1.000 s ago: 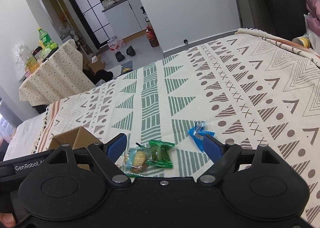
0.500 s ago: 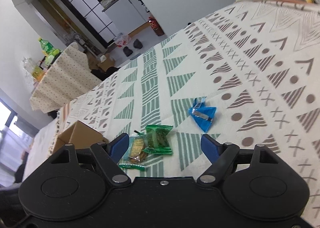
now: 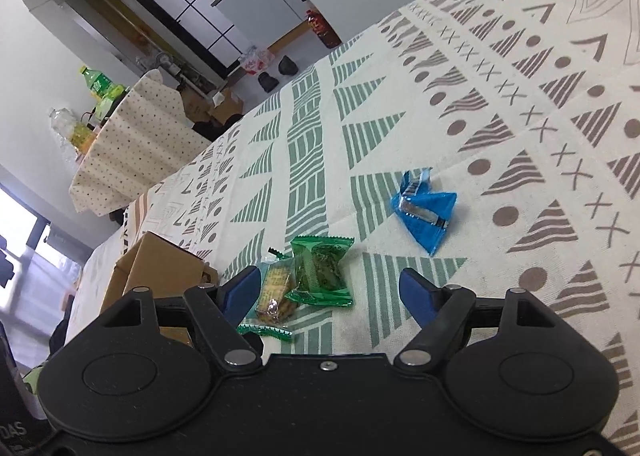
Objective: Organize snacks
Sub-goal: 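Grasp the orange-labelled rice cake packet with the left tool while the right tool grasps the green packet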
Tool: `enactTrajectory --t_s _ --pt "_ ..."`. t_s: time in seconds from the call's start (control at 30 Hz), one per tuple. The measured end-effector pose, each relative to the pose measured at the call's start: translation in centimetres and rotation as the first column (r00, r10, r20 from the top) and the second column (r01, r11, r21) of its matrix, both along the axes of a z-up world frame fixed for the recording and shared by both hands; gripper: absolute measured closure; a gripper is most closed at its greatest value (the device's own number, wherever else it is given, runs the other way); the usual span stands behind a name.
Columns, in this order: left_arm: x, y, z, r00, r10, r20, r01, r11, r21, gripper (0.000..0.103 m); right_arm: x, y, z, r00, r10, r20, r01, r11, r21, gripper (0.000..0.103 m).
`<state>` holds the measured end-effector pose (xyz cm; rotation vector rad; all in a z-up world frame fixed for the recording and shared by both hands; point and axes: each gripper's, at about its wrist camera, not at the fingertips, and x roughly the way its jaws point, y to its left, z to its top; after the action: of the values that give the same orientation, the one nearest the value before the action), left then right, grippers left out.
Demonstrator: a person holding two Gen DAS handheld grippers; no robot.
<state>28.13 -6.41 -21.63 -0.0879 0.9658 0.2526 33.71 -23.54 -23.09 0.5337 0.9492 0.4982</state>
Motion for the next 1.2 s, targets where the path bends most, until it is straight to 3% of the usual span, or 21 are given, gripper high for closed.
enactTrajectory --t_s 0.33,0.57,0.77,0.83,1.03,1.2 --pt "0.0 1.8 -0.9 0.996 0.084 -0.001 -0.084 0.996 0.031 0.021 1.0 1.8 -1.1 0.999 0.043 0.008 -0.043 0.998 -0.041 0.032" --pt "-0.4 3.1 -1.9 0.986 0.164 -0.010 -0.164 0.986 -0.003 0.026 1.3 2.7 -1.6 0.999 0.051 0.011 -0.050 0.996 -0.077 0.038" --pt "-0.7 4.8 -3.2 0.974 0.220 -0.058 -0.224 0.971 -0.085 0.049 1.4 3.4 -1.8 0.998 0.052 0.027 -0.049 0.994 -0.100 0.041" --pt "-0.7 5.0 -3.0 0.973 0.223 -0.049 -0.227 0.969 -0.092 0.068 1.5 3.7 -1.8 0.998 0.056 0.034 -0.052 0.993 -0.107 0.041" --pt "-0.9 5.1 -2.3 0.973 0.229 -0.031 -0.231 0.967 -0.108 0.069 1.5 4.6 -1.8 0.996 0.073 0.059 -0.065 0.989 -0.130 0.042" --pt "-0.9 4.9 -1.3 0.976 0.218 0.009 -0.216 0.970 -0.107 0.069 2.0 5.9 -2.0 0.993 0.091 0.080 -0.077 0.984 -0.161 0.057"
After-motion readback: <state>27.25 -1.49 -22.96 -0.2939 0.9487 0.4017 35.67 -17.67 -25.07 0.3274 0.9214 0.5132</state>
